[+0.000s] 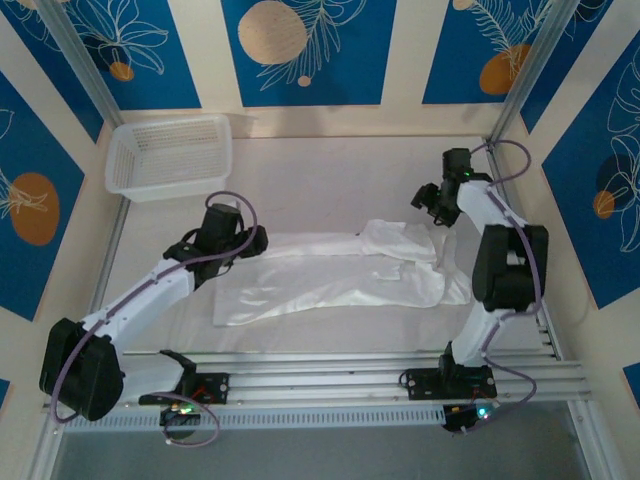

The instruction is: Fold the inside-out t-shirt

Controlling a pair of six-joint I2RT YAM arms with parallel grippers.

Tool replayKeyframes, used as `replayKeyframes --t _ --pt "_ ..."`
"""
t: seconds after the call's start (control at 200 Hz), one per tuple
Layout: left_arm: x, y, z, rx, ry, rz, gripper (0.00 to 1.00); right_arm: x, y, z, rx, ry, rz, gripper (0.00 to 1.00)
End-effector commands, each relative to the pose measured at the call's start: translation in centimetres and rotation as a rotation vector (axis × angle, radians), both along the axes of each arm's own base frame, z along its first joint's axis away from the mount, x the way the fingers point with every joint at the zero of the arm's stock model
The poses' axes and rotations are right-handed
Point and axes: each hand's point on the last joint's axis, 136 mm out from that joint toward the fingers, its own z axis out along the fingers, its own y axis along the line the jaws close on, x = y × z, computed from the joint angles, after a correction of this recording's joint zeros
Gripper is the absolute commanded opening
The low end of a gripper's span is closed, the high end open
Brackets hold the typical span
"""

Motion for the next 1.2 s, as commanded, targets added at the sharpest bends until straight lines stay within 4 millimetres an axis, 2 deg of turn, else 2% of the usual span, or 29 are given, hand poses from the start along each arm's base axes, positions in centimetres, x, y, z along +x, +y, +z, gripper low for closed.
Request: replayKeyframes --t 0.0,0.075,0.155,0.28,0.37,0.5,0.615,0.7,0.745,0.795,0.83,0.865,0.9,0.935,1.0,1.07,1.135,1.2 --pt "-0.4 0.6 -1.0 0.048 0.022 0.016 0.77 -1.0 0.1 -2.7 -0.032 0.128 0.023 0.67" --pt "-0.5 0.6 -1.1 0.051 0.024 0.013 0.77 -0.8 0.7 -3.5 -0.007 0.146 0.035 0.65" --pt "-0.5 0.6 -0.9 0.053 0.022 0.017 0.77 -0.9 1.3 -3.6 0.021 0.151 0.048 0.56" --pt "-0.3 0.8 -0.6 0.061 0.018 0.030 0.77 -1.2 1.3 -2.2 0.017 0.119 0.042 0.21" --pt "-0.2 0.8 -0.6 0.064 0.023 0.035 0.76 -1.7 1.2 -0.7 0.012 0.085 0.037 0.00" --pt "-0.1 0.9 -0.9 0.068 0.030 0.039 0.76 -3.1 1.5 1.7 0.029 0.011 0.029 0.00" --pt "0.0 1.0 -1.1 0.073 0.035 0.049 0.76 -5.6 2.0 4.1 0.085 -0.089 -0.001 0.00" --pt "0.1 0.8 -1.1 0.066 0.035 0.048 0.76 -9.4 2.6 4.8 0.117 -0.180 -0.049 0.00" --pt "0.2 0.8 -1.0 0.064 0.031 0.047 0.76 -12.0 2.6 4.0 0.117 -0.211 -0.096 0.00" --pt "0.4 0.6 -1.0 0.063 0.025 0.042 0.76 -15.0 1.7 2.9 0.099 -0.233 -0.178 0.00" --pt "0.4 0.7 -1.0 0.066 0.026 0.045 0.76 -16.9 0.8 2.4 0.091 -0.254 -0.240 0.08" --pt "0.5 0.7 -1.0 0.071 0.028 0.045 0.76 -18.0 0.4 2.3 0.102 -0.300 -0.263 0.30" --pt "0.5 0.6 -1.1 0.075 0.029 0.043 0.75 -18.3 0.5 2.8 0.124 -0.370 -0.248 0.52" --pt "0.6 0.6 -1.2 0.077 0.028 0.040 0.75 -18.4 0.6 3.6 0.139 -0.425 -0.234 0.63" --pt "0.8 0.4 -1.3 0.079 0.033 0.035 0.75 -18.1 0.5 5.8 0.133 -0.482 -0.211 0.67" --pt "0.7 0.2 -1.2 0.071 0.037 0.027 0.75 -16.5 1.1 7.9 0.122 -0.497 -0.142 0.68" --pt "0.6 -0.2 -1.2 0.055 0.028 0.014 0.75 -14.4 2.5 8.1 0.132 -0.434 -0.055 0.68" --pt "0.4 -0.8 -1.0 0.038 0.022 -0.012 0.75 -12.4 4.4 7.0 0.132 -0.334 0.036 0.69"
